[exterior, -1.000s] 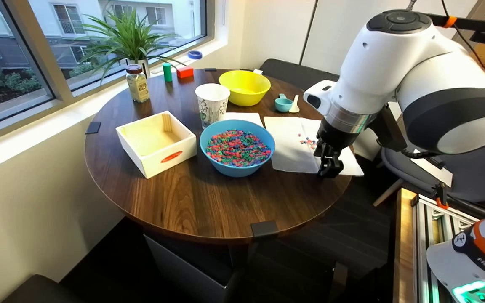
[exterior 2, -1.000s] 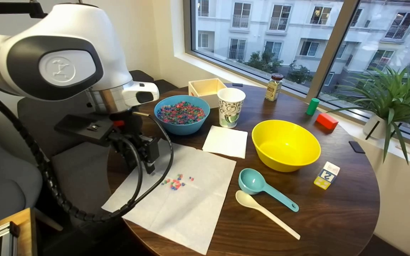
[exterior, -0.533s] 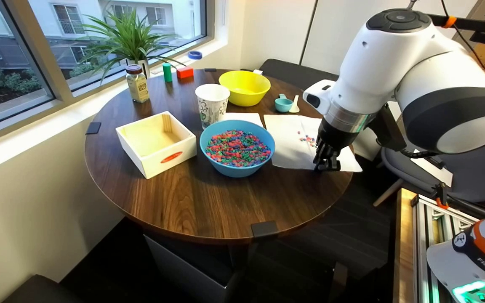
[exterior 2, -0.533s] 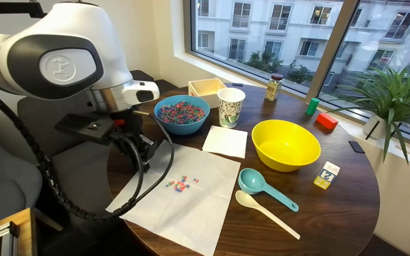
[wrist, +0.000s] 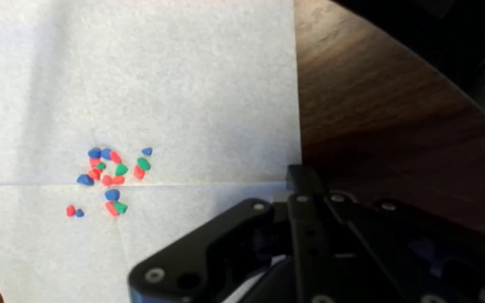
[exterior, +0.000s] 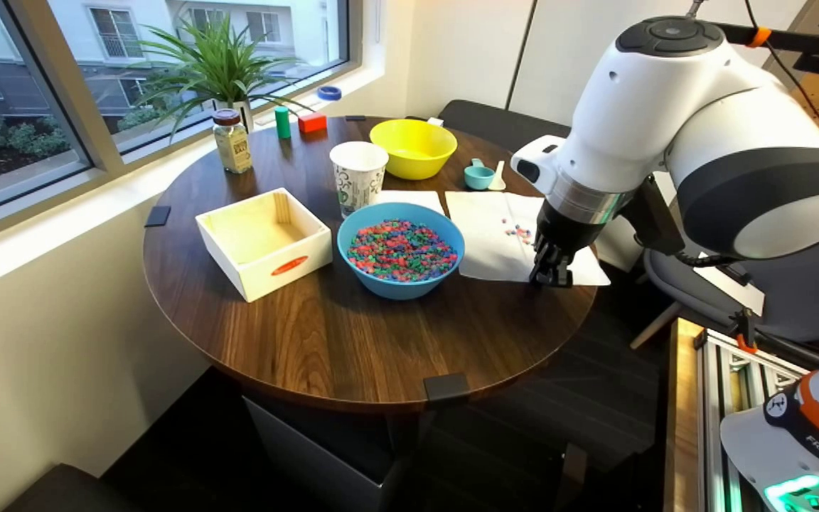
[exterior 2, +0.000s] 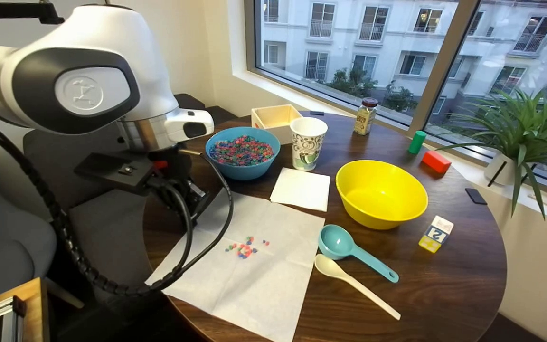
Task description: Pick up some if the substance in the blue bowl and put it on the white paper towel, fold the paper towel into half from left to right
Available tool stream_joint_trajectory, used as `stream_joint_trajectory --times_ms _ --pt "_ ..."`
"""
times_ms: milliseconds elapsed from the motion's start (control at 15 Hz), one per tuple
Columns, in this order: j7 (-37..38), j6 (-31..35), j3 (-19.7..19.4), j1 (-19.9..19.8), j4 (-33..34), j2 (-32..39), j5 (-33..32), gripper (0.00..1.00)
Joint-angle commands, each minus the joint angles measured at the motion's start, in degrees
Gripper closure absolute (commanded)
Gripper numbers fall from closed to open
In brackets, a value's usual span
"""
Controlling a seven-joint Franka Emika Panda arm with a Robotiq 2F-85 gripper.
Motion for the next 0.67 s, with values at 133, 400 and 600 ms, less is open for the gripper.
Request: stream_joint_trajectory --times_ms 133,400,600 --pt "-2.04 1.64 -0.72 0.17 -0.16 1.11 1.15 1.00" --pt "-3.00 1.33 -0.88 0.35 -0.10 0.47 1.95 1.00" --pt "-2.71 1.05 -0.81 0.24 -0.04 -0.54 1.51 1.00"
